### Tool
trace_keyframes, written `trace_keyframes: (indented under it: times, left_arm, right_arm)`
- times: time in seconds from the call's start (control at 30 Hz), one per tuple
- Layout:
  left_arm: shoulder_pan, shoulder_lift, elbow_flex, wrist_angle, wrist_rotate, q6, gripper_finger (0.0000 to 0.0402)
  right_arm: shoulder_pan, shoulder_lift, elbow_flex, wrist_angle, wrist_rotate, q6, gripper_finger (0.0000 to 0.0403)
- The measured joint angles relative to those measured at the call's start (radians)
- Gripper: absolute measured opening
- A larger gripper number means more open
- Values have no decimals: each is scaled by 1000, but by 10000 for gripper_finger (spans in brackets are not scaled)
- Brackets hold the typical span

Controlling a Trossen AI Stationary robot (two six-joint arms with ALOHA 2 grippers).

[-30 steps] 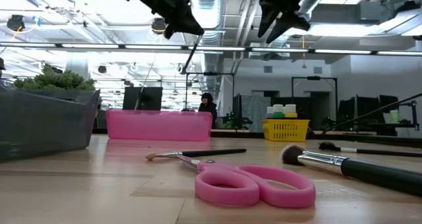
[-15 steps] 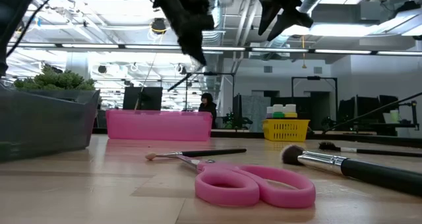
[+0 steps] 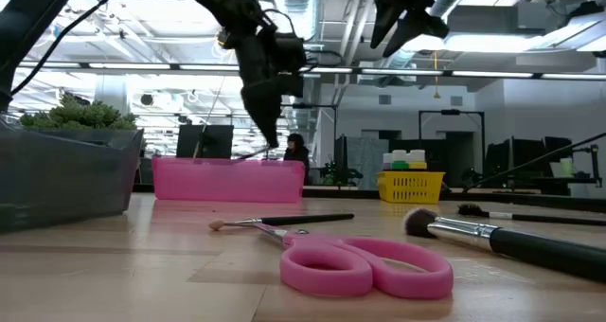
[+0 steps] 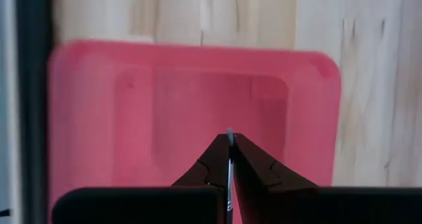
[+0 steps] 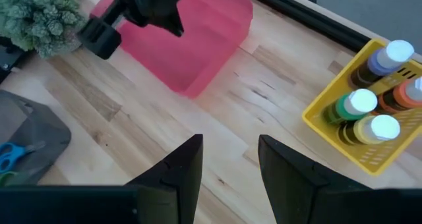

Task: Pick & Place Paint Supplies
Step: Put the left foundation brush into the red bin

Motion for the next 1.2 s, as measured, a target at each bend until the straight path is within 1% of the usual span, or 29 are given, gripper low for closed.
trace_keyframes:
  times: [0.1,0.37,0.77,0.9,1.2]
  left_arm:
    - [0,1,-49,9,-23,-1,2]
    - [3,-1,-92,16,-27,6,2]
    - [43,-1,-120,14,-9,8,3]
    - [52,-1,-120,17,16,8,3]
    - [57,-1,-120,33,17,-10,5]
  right_arm:
    - [0,0,0,0,0,-7,143]
    - [-9,0,0,3,0,-8,143]
    - [-9,0,0,10,23,1,143]
    - [-9,0,0,17,38,2,143]
    - [-19,0,0,51,44,2,143]
